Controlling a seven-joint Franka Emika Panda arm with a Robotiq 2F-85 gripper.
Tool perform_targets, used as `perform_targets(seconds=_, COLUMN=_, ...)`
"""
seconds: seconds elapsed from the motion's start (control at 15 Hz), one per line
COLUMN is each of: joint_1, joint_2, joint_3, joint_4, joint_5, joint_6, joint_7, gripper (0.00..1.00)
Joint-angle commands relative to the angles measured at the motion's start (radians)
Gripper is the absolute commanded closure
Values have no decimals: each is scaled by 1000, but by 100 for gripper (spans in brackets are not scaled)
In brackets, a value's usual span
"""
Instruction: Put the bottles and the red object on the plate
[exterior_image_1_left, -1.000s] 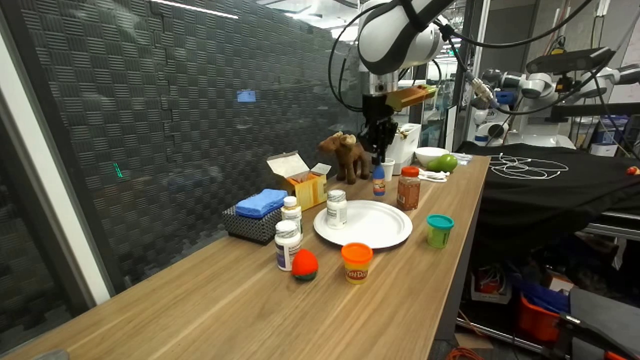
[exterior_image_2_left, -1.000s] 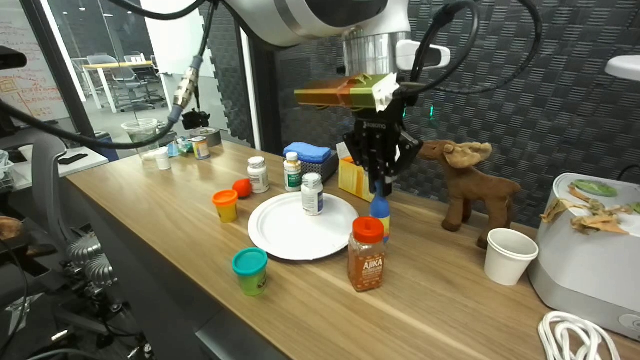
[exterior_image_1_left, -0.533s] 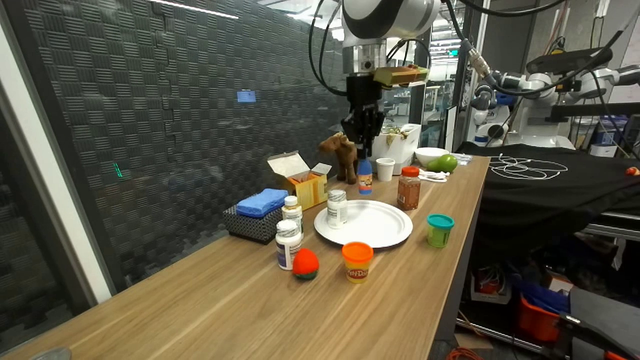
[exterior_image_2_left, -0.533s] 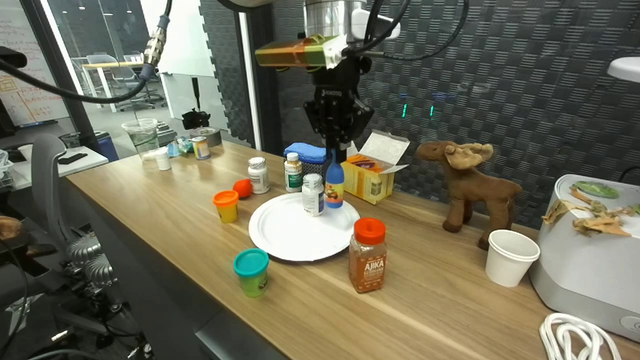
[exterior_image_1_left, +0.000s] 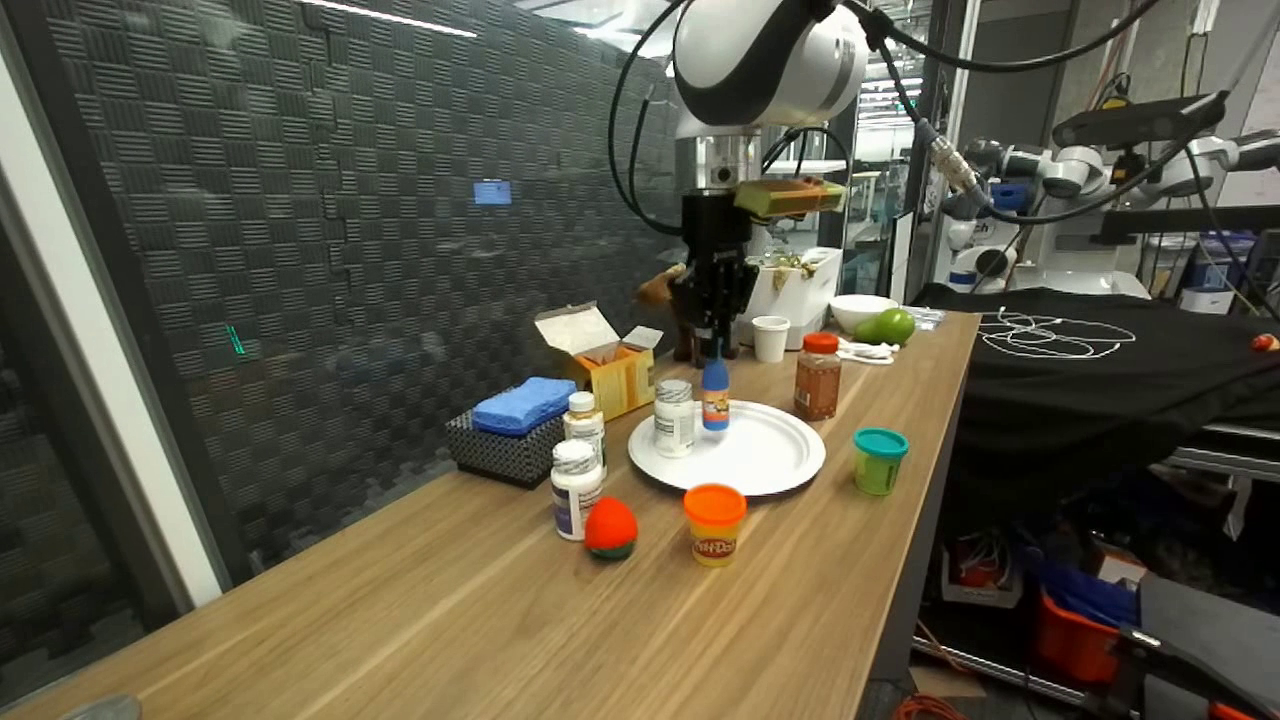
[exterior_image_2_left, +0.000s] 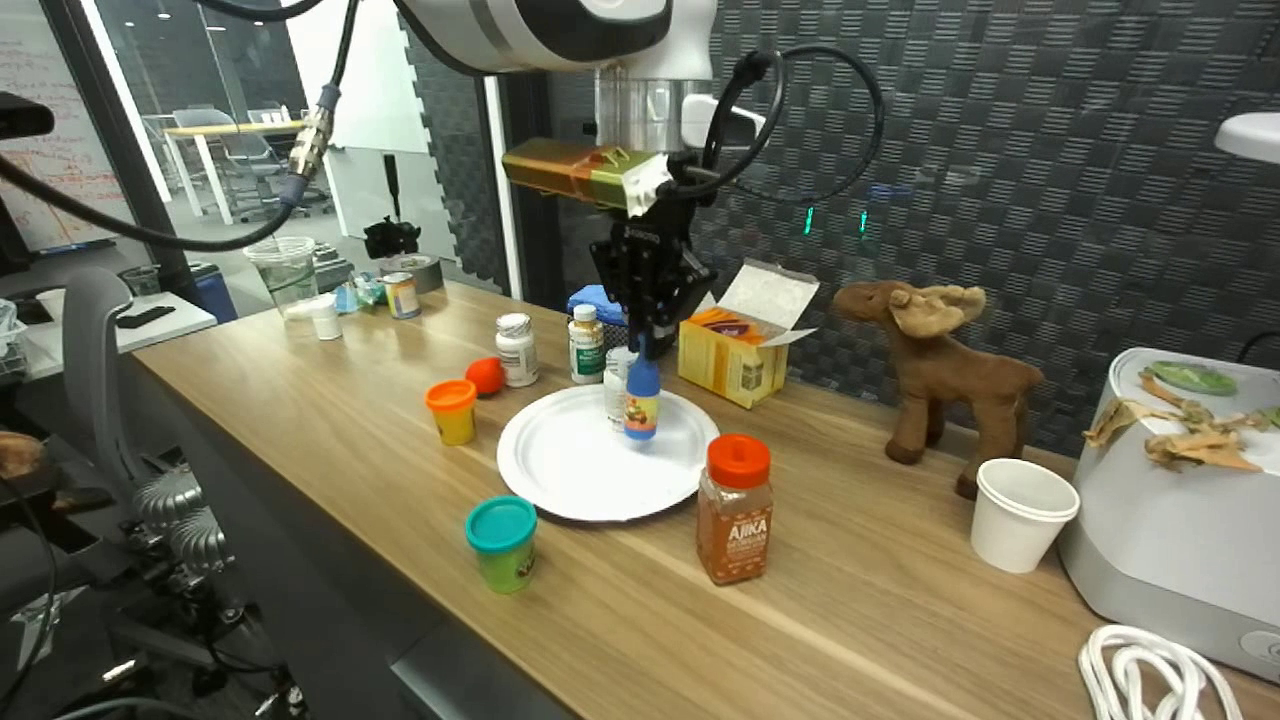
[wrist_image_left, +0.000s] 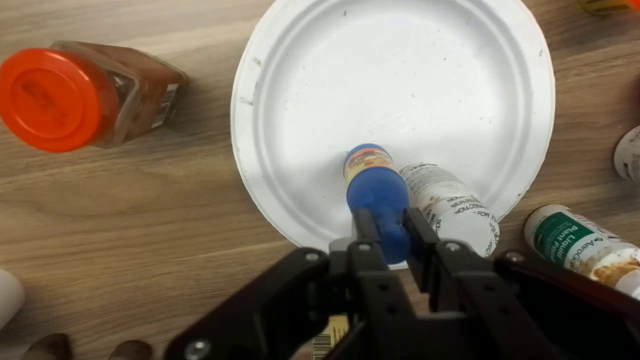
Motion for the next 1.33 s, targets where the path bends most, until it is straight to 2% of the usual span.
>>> perform_targets(seconds=0.0, joint_1=-3, joint_2=11, joint_3=8, joint_4=-12, joint_5=37, joint_6=75, joint_7=-21, gripper=91)
perform_targets(seconds=0.33, joint_1=3, joint_2=36, joint_3=8, joint_4=-9, joint_5=20, joint_6=144, joint_7=-20, gripper=92)
perform_targets(seconds=0.67, joint_1=10, joint_2=32, joint_3=6, joint_4=-29, joint_5=-7, joint_6=161, joint_7=-45, gripper=89)
perform_targets(seconds=0.73, joint_1=11, joint_2=30, joint_3=5, joint_4=-31, joint_5=-13, joint_6=157, joint_7=-54, gripper=55)
perform_targets(seconds=0.8, joint_1=14, joint_2=26, joint_3=5, joint_4=-34, joint_5=-20, joint_6=156, joint_7=-59, gripper=55)
perform_targets(seconds=1.27, joint_1=25, joint_2=-47, joint_3=-30, joint_4=-62, joint_5=-155, joint_6=150, joint_7=-15, gripper=3)
